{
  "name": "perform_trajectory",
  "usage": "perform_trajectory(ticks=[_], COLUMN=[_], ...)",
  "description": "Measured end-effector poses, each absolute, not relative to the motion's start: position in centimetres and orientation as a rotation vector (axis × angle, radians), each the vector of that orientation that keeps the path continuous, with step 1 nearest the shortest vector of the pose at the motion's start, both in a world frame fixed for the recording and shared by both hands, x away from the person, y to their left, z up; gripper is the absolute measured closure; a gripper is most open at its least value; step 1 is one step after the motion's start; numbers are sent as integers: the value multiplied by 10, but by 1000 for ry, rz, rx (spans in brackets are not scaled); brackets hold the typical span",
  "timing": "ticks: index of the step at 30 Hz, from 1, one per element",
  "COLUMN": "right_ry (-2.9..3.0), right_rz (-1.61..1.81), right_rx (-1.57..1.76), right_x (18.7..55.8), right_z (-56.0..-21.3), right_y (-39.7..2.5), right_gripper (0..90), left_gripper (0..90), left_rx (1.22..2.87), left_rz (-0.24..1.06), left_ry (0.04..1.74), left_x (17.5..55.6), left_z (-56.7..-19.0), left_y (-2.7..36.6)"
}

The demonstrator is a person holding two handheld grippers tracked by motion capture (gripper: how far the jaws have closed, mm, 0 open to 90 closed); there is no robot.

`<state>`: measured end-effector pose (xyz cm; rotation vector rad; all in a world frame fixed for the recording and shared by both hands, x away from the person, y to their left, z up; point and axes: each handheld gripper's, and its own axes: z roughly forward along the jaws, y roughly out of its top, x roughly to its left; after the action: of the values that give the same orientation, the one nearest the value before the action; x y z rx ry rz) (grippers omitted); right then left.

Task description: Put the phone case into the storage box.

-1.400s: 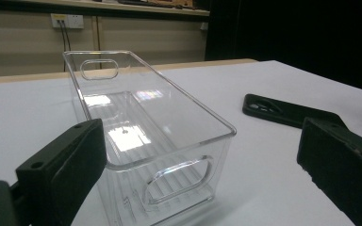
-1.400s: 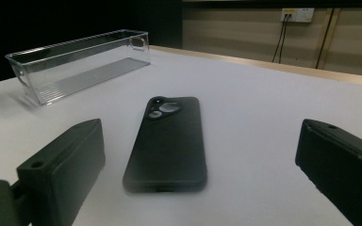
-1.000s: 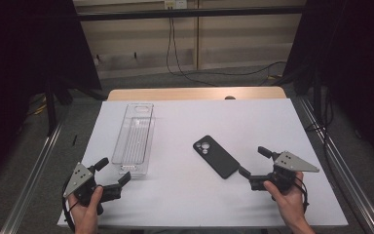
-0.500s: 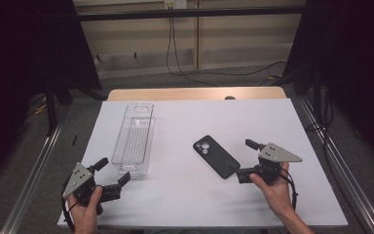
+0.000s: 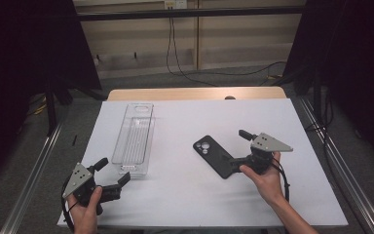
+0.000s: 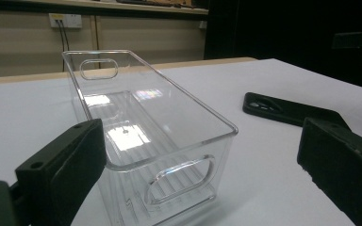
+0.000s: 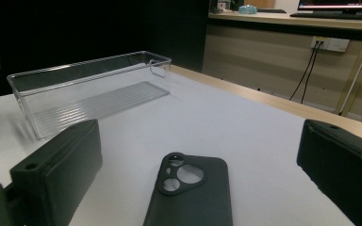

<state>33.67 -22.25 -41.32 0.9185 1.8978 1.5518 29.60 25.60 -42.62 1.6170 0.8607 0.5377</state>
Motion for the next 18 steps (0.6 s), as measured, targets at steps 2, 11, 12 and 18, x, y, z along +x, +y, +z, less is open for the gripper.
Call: perform_trajectory(ticks=[2,11,12,18], right_ry=[1906,1924,1924,1950], right_rz=[1539,1517,1518,1511], right_rx=[919,945,947,957], right_x=[341,361,363,374], right_z=[-414,-411,-410,-410], right_y=[-220,-214,-214,-209], right_gripper=[2,1,1,6], left_gripper=[21,21,21,21], left_rx=[1616,1614,1612,1612], left_rz=[538,537,536,535], left_ry=[860,861,863,862], left_x=[296,296,296,296], left_z=[-426,-426,-426,-426], left_y=[256,257,257,257])
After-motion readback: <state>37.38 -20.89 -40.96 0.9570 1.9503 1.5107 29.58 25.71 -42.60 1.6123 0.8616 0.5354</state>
